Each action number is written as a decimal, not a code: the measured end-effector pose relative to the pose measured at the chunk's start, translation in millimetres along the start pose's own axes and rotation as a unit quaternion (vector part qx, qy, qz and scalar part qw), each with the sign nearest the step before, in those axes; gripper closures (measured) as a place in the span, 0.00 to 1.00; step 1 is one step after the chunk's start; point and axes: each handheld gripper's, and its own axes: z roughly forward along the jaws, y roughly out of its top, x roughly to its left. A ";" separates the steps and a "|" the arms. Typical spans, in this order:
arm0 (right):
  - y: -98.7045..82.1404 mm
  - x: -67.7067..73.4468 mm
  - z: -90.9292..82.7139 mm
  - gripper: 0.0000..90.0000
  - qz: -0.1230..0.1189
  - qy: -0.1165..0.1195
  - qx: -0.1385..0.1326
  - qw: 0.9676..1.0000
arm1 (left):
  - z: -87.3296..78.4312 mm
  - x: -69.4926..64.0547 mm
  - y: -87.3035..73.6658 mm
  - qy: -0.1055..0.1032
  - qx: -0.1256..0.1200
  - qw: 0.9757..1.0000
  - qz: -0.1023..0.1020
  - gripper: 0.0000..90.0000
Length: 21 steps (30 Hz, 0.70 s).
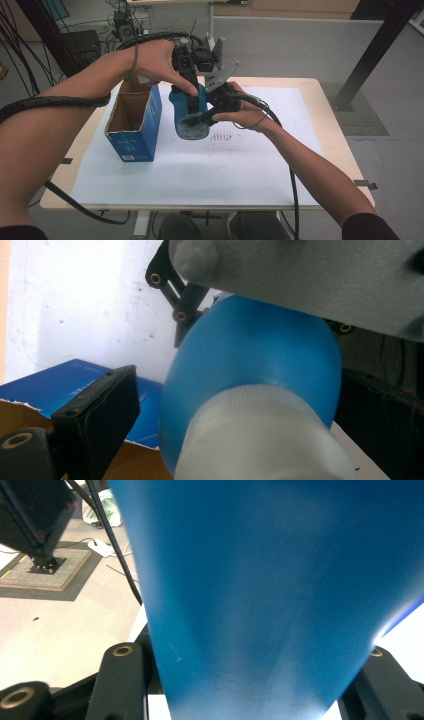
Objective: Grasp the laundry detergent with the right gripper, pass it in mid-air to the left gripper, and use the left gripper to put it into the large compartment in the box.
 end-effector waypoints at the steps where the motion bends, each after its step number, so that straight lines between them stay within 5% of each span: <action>1: 0.1 0.0 -0.1 0.49 0.000 0.000 0.000 1.000 | 0.5 -0.4 -0.1 0.001 -0.002 1.000 -0.002 0.07; 20: 0.4 0.3 0.4 0.49 -0.002 0.007 -0.004 1.000 | -1.0 -0.2 1.7 0.001 -0.004 1.000 0.003 0.07; 21: 0.2 1.5 -1.5 0.49 0.009 -0.008 0.002 1.000 | -1.0 -0.2 1.1 0.001 -0.006 1.000 0.002 0.07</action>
